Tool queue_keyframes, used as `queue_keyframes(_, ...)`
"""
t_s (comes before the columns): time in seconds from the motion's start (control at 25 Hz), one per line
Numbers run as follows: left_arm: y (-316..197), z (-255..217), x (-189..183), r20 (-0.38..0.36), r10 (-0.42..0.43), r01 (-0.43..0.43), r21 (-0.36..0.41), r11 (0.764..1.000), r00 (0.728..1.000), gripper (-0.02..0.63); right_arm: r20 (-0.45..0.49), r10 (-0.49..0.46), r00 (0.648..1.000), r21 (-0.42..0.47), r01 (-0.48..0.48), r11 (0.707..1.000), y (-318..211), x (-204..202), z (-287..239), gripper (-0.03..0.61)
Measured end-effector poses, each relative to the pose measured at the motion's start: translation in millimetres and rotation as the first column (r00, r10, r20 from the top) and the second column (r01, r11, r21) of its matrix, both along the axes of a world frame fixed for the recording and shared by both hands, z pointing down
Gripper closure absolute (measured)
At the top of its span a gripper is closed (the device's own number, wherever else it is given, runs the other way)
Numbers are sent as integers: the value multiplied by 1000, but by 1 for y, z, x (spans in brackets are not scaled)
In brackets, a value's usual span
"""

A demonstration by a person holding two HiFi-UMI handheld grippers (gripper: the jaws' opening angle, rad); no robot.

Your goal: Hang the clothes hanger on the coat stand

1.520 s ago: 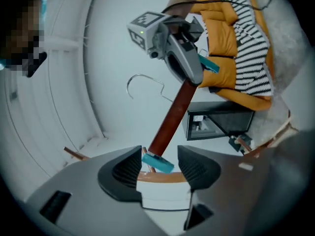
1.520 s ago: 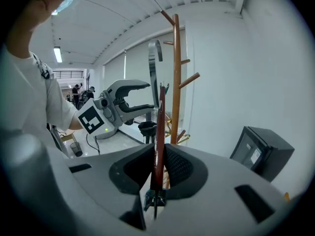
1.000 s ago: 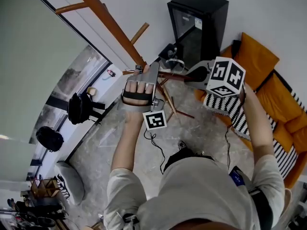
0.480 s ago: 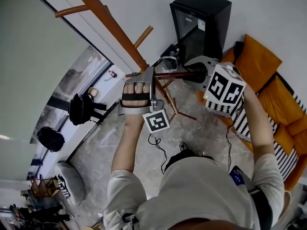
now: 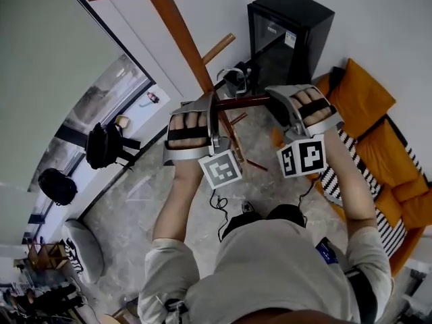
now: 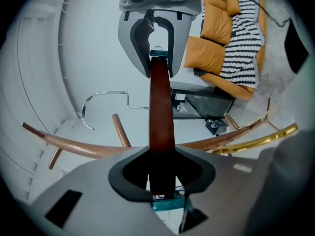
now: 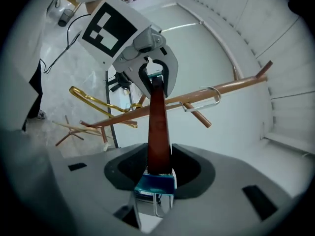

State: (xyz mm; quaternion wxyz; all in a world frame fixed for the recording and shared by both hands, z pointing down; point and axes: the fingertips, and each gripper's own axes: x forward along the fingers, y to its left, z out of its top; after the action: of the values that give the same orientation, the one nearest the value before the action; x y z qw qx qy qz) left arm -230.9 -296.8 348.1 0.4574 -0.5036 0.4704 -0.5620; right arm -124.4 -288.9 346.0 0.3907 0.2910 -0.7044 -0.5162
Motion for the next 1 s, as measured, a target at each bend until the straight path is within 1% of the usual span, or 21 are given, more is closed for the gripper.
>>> queue_keyframes(0.16, 1, 13, 4, 10, -34, 34, -19, 999, 999, 486, -5, -26, 1000, 4, 26, 1000, -7, 4, 4, 440)
queue_keyframes(0.32, 0, -15, 17, 12, -78, 77, 15, 997, 997, 491, 0, -81, 997, 44, 81, 996, -33, 8, -4, 440)
queue_keyframes(0.44, -15, -20, 24, 12, -142, 141, 22, 990, 990, 491, -5, -142, 990, 49, 142, 989, -55, 14, -9, 440)
queue_keyframes(0.56, -27, -23, 28, -9, -221, 221, 11, 975, 975, 492, -36, -224, 974, 51, 226, 973, -74, 14, -15, 442)
queue_keyframes(0.68, -31, -30, 26, -29, -312, 312, 2, 950, 950, 492, -68, -310, 948, 41, 313, 949, -87, 8, -25, 442)
queue_keyframes(0.8, -40, -31, 25, -39, -403, 403, -19, 915, 914, 492, -97, -383, 919, 26, 387, 922, -106, 3, -28, 442)
queue_keyframes(1.0, -47, -30, 24, -42, -523, 521, -47, 852, 852, 492, -134, -517, 845, -26, 519, 855, -125, -9, -25, 442)
